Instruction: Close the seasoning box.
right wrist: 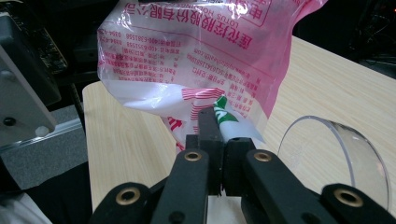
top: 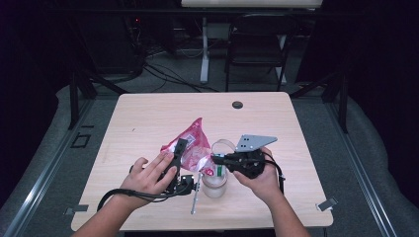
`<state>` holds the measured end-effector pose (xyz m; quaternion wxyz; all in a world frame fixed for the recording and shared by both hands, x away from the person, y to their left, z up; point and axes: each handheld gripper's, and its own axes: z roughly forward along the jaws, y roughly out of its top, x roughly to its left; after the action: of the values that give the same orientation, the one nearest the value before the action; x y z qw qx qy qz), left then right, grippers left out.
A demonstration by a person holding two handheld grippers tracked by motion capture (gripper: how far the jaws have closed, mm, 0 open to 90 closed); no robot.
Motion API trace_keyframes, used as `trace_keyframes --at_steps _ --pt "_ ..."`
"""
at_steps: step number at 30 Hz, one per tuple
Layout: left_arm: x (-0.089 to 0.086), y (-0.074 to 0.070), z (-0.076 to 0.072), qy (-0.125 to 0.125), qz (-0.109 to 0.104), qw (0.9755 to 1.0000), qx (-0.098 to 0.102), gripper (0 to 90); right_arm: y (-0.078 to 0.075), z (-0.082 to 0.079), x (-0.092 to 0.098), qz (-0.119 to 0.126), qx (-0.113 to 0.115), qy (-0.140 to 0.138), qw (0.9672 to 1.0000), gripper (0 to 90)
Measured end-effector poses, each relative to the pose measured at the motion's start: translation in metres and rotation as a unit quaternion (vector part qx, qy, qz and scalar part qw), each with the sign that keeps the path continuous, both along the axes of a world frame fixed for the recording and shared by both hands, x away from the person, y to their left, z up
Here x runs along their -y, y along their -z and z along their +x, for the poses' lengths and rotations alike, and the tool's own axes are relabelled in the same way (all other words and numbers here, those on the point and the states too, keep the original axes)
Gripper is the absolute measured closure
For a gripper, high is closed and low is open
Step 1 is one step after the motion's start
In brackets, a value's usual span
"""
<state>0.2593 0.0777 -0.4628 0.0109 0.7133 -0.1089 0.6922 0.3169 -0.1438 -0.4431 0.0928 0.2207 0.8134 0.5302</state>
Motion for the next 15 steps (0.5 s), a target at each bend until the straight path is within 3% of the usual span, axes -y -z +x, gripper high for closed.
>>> trace_keyframes --at_steps 15 --pt "0.0006 0.0007 0.0004 0.006 0.003 1.0000 0.002 69.2 0.0007 0.0000 -0.0008 -0.002 -0.001 0.000 1.0000 89.6"
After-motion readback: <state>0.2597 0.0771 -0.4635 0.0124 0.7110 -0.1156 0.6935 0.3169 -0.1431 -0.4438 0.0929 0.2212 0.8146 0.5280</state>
